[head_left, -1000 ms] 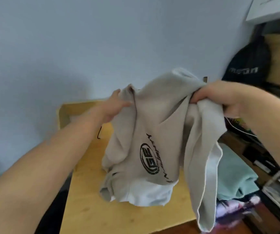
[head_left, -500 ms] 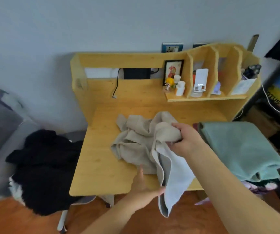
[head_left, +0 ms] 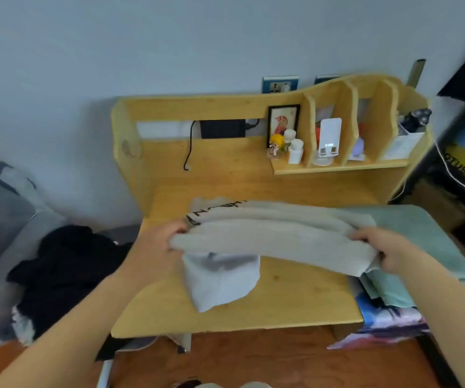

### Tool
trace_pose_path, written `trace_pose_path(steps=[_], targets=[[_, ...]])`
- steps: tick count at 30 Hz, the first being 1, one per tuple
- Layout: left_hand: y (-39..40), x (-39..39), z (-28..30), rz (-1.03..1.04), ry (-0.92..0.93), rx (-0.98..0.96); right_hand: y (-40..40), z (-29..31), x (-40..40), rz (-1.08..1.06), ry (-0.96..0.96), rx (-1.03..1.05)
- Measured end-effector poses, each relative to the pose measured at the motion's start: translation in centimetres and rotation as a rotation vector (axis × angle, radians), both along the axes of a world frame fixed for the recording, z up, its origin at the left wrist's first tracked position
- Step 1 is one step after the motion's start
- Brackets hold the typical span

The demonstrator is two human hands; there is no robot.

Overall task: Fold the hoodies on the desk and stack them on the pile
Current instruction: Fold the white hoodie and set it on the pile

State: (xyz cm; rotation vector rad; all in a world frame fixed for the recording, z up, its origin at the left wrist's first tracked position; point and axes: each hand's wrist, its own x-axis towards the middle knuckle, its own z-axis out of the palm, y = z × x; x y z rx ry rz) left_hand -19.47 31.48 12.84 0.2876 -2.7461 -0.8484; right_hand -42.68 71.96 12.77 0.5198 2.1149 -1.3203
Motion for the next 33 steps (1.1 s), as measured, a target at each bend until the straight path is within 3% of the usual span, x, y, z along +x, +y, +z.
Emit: trace_pose_path(steps=[3,4,5,7,12,14,18,23,26,28,31,33], targets=[[2.4,1.9,-8.1,-0.405,-0.819,-0.027,1.0,-10.6,1.0,0.142,-0.080,0.448],[2.9,2.2,-9.9,-0.454,-0.968,0.034,0.2,-12.4,1.6,0.216,-0.079,0.564],[2.6,2.2,-11.1,-0.420,-1.003,0.120,-1.1,-12.8,2.4,0.275,-0.079,0.658],[1.0,0.7,-11.6,-0.190,-0.851,0.300,-5.0,-11.8,2.7,0.413,0.056,0.721],[-4.9,-6.8,-13.4,0.348,-0.424,0.341,-16.8,-10.2,-1.9,0.696,0.393,0.593],[-7.1,-10.5,-14.8,0.473,-0.392,0.452,-21.4,-9.7,-3.9,0.774,0.467,0.641],[-8.6,-15.4,-19.1,0.298,-0.705,0.295,-30.6,-11.0,-7.3,0.969,0.506,0.612],[-8.1,-15.4,-21.3,0.165,-0.688,-0.059,-34.5,-15.6,-8.2,1.321,0.615,0.842],[-9.7,-14.8,-22.1,0.147,-0.624,-0.183,-28.1,-14.3,-10.4,1.116,0.874,0.915],[-10.2,-14.6,-22.4,0.135,-0.617,-0.207,-20.3,-12.4,-11.8,0.935,0.909,0.994],[-9.6,-15.1,-20.8,0.194,-0.532,-0.067,-9.1,-8.4,-12.6,0.589,0.572,1.216],[-9.0,-16.2,-18.1,0.200,-0.408,0.099,-5.7,-6.8,-12.8,0.373,0.340,1.314]])
